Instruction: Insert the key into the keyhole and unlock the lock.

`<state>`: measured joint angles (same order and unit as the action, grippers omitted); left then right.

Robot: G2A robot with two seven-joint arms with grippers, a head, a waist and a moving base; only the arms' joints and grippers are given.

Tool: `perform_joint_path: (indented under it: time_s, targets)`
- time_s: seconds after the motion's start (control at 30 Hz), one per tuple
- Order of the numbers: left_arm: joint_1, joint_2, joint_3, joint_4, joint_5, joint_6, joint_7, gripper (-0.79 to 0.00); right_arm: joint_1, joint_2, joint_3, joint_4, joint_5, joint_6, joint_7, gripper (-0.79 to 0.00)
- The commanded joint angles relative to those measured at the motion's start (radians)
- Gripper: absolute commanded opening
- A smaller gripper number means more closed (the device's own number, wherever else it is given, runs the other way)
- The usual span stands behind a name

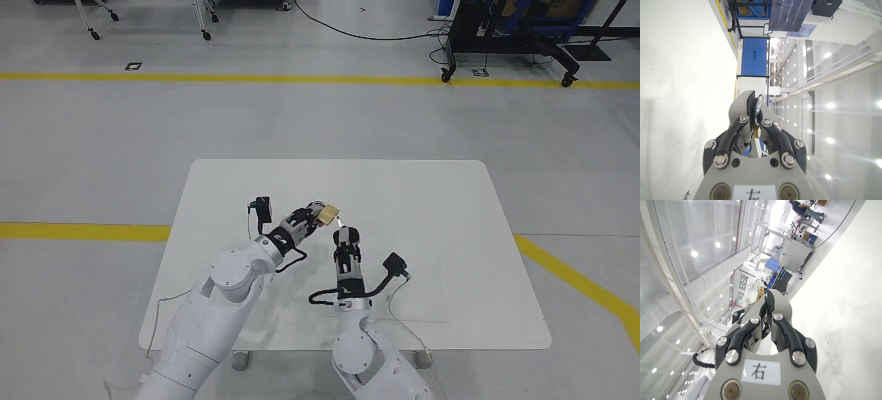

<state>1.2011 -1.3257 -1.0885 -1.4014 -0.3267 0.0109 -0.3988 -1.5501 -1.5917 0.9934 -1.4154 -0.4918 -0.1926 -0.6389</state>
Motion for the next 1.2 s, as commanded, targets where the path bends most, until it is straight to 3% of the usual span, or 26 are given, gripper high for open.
perform_joint_path:
  time_s: [0.0, 0.2, 0.53, 1.17]
  targets:
    - [0.001, 0.003, -0.006, -0.007, 0.026, 0.000, -0.011, -0.785, -0.016, 0.008, 0.018, -0.028, -0.003, -0.008, 0.062, -0.785]
    - [0.005, 0.010, -0.030, -0.017, 0.031, 0.015, -0.045, -0.785, -0.061, 0.026, 0.076, -0.108, -0.025, -0.011, 0.149, -0.785]
    - [0.004, 0.020, -0.067, -0.014, 0.024, 0.017, -0.121, -0.785, -0.124, 0.055, 0.155, -0.230, 0.083, -0.006, 0.443, -0.785]
    - [0.004, 0.019, -0.044, -0.023, 0.037, 0.038, -0.129, -0.785, -0.121, 0.061, 0.131, -0.230, 0.063, 0.007, 0.439, -0.785]
